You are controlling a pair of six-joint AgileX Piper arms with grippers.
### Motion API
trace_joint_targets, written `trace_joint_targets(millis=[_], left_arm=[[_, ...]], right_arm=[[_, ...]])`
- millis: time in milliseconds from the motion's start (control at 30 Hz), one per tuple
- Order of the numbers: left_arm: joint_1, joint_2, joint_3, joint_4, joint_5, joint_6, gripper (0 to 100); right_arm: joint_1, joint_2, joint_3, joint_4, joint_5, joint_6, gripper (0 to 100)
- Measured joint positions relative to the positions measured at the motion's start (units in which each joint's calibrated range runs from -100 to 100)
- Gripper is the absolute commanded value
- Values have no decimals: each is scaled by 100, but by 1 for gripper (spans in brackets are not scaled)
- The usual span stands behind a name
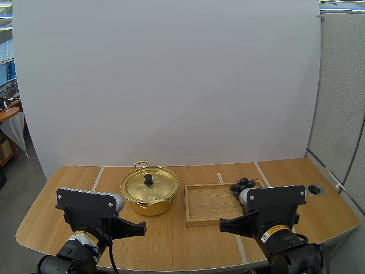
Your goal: Open the pot, put the pineapple inside, and close it
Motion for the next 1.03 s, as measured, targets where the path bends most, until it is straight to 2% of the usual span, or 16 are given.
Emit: trace_joint_targets(millis=[133,1033], left_arm=[[35,0,0,0,16,-35,0],[35,0,0,0,-17,-35,0]], right_arm=[[0,0,0,0,0,0,0],[0,0,0,0,0,0,0]])
